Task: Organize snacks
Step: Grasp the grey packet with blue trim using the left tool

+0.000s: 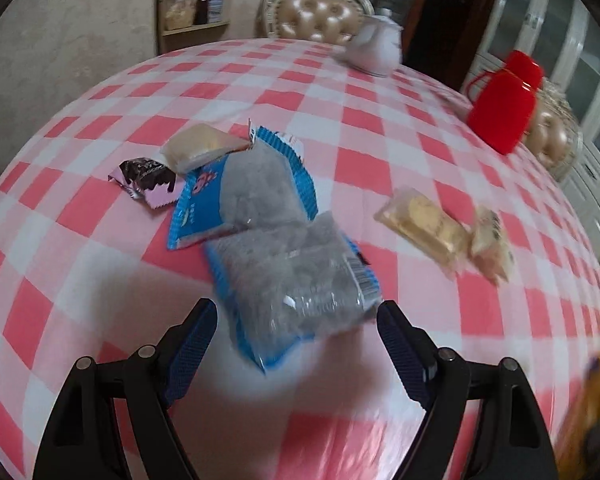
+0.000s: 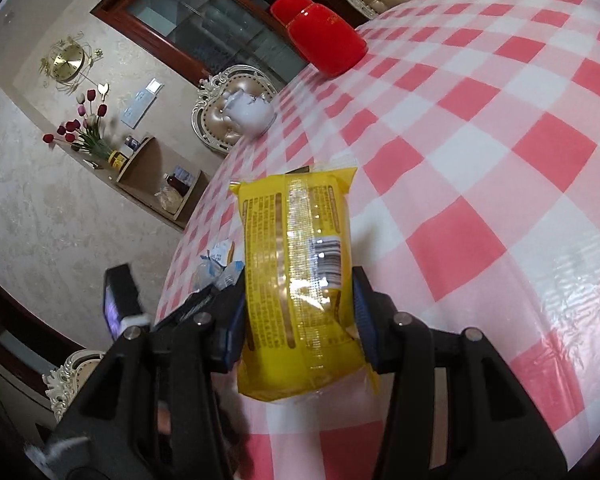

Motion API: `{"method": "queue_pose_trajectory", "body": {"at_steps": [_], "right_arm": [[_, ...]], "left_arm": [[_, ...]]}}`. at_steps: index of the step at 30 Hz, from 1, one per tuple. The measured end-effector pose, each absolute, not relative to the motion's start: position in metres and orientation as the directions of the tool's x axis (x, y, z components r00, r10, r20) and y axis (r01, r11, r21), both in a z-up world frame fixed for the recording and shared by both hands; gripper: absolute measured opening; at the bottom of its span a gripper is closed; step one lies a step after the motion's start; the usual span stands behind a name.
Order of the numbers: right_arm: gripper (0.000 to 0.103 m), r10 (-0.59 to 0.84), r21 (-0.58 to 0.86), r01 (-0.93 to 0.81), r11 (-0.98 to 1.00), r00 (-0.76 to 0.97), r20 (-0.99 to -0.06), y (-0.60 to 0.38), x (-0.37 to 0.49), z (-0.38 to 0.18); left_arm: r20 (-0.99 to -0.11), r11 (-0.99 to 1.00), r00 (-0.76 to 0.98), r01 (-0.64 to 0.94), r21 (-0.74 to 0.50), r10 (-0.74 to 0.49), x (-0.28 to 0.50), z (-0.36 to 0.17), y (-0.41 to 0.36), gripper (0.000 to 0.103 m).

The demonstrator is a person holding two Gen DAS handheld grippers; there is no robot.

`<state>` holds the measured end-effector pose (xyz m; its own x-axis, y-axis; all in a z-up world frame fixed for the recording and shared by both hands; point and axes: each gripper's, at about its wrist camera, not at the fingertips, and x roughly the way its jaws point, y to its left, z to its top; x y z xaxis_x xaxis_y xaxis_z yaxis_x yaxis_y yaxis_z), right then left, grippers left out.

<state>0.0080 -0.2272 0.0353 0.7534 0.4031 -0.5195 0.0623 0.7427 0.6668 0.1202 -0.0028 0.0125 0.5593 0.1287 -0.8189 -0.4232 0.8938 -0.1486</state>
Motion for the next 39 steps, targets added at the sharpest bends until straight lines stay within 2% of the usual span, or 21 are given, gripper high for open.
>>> {"method": "queue_pose_trajectory", "body": {"at_steps": [6, 8, 10, 12, 15, 17, 24, 31, 33, 35, 39], "right_arm": [[0.051, 0.521, 0.785, 0.033, 0.618, 0.731, -0.441, -0.240, 0.006, 0.024], [0.051, 0.567, 0.823, 0.046, 0.566, 0.702, -0.430, -0.243, 0.010, 0.014], [0.051, 0.607, 0.850, 0.041, 0.526, 0.682, -0.408, -0.243, 0.015, 0.008], [0.051, 0.625, 0.861, 0.038, 0.507, 0.672, -0.398, -0.241, 0.017, 0.005], [0.051, 0.610, 0.849, 0.053, 0.525, 0.672, -0.420, -0.241, 0.017, 0.003], [0.051, 0.595, 0.838, 0.062, 0.542, 0.676, -0.435, -0.242, 0.019, 0.003], [0.051, 0.570, 0.800, 0.053, 0.597, 0.674, -0.470, -0.238, 0.016, 0.004], [0.051, 0.550, 0.757, 0.011, 0.653, 0.680, -0.485, -0.228, 0.015, 0.007], [0.051, 0.549, 0.755, 0.010, 0.656, 0.681, -0.486, -0.227, 0.015, 0.005], [0.051, 0.534, 0.742, 0.021, 0.670, 0.680, -0.502, -0.227, 0.015, 0.004], [0.051, 0.498, 0.716, 0.046, 0.697, 0.687, -0.529, -0.226, 0.013, 0.003]], "left_arm": [[-0.819, 0.884, 0.548, -0.453, -0.116, 0.173, 0.140, 0.009, -0.006, 0.085], [-0.805, 0.900, 0.574, -0.416, -0.128, 0.151, 0.136, 0.010, -0.005, 0.067], [-0.803, 0.907, 0.590, -0.377, -0.188, 0.079, 0.133, 0.013, 0.000, 0.028], [-0.802, 0.910, 0.596, -0.348, -0.225, 0.030, 0.129, 0.013, 0.004, 0.020], [-0.799, 0.910, 0.602, -0.329, -0.251, -0.002, 0.120, 0.014, 0.007, 0.019], [-0.788, 0.895, 0.613, -0.320, -0.309, -0.053, 0.112, 0.020, 0.016, 0.018], [-0.736, 0.892, 0.668, -0.262, -0.368, -0.108, 0.072, 0.031, 0.040, 0.018], [-0.659, 0.911, 0.739, -0.164, -0.378, -0.140, 0.041, 0.046, 0.036, 0.018], [-0.635, 0.930, 0.764, -0.141, -0.340, -0.116, 0.031, 0.054, 0.032, 0.017], [-0.659, 0.948, 0.749, -0.161, -0.274, -0.063, 0.028, 0.051, 0.028, 0.017], [-0.706, 0.907, 0.692, -0.186, -0.377, -0.151, 0.035, 0.037, 0.047, 0.019]]}}
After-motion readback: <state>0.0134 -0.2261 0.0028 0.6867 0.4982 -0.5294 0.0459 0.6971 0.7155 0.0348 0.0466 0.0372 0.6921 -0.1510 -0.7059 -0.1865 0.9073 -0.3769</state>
